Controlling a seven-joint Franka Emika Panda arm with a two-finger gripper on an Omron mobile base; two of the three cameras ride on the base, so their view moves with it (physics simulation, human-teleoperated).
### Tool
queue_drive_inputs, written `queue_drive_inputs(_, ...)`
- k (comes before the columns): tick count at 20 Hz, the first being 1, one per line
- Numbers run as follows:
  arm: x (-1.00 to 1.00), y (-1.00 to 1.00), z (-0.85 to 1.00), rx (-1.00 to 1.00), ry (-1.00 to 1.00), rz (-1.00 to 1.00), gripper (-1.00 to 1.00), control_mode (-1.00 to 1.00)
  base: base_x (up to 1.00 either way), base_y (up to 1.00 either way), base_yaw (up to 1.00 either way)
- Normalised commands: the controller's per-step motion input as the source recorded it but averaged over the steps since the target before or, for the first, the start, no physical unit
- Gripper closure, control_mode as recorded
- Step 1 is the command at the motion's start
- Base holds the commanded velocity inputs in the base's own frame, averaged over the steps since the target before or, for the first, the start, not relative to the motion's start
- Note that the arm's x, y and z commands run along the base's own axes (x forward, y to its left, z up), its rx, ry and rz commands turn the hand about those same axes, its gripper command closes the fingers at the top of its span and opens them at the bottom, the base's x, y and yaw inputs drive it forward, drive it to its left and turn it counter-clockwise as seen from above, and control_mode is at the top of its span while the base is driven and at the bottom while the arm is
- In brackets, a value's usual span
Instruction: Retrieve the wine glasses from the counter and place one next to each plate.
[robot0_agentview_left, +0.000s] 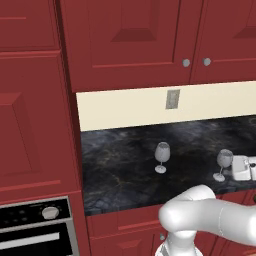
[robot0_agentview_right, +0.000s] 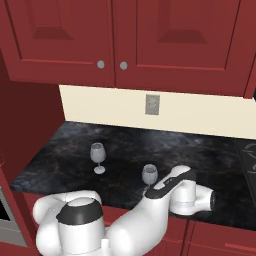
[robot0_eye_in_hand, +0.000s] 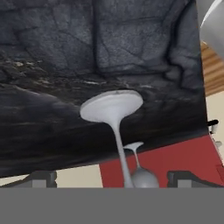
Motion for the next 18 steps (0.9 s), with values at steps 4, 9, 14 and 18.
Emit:
queue_drive_inputs(4,0.13,0.0,-0.15,0.0,0.02,0.0,-1.0,-1.0,0.0,0.0,0.0)
queue_drive_inputs(9,0.02,0.0,-0.14,0.0,0.01,0.0,-1.0,-1.0,0.0,0.0,0.0)
queue_drive_inputs(14,0.0,0.01,-0.03,0.0,0.0,0.0,-1.0,-1.0,0.0,0.0,0.0)
queue_drive_inputs(18,0.0,0.0,0.0,0.0,0.0,0.0,-1.0,-1.0,0.0,0.0,0.0)
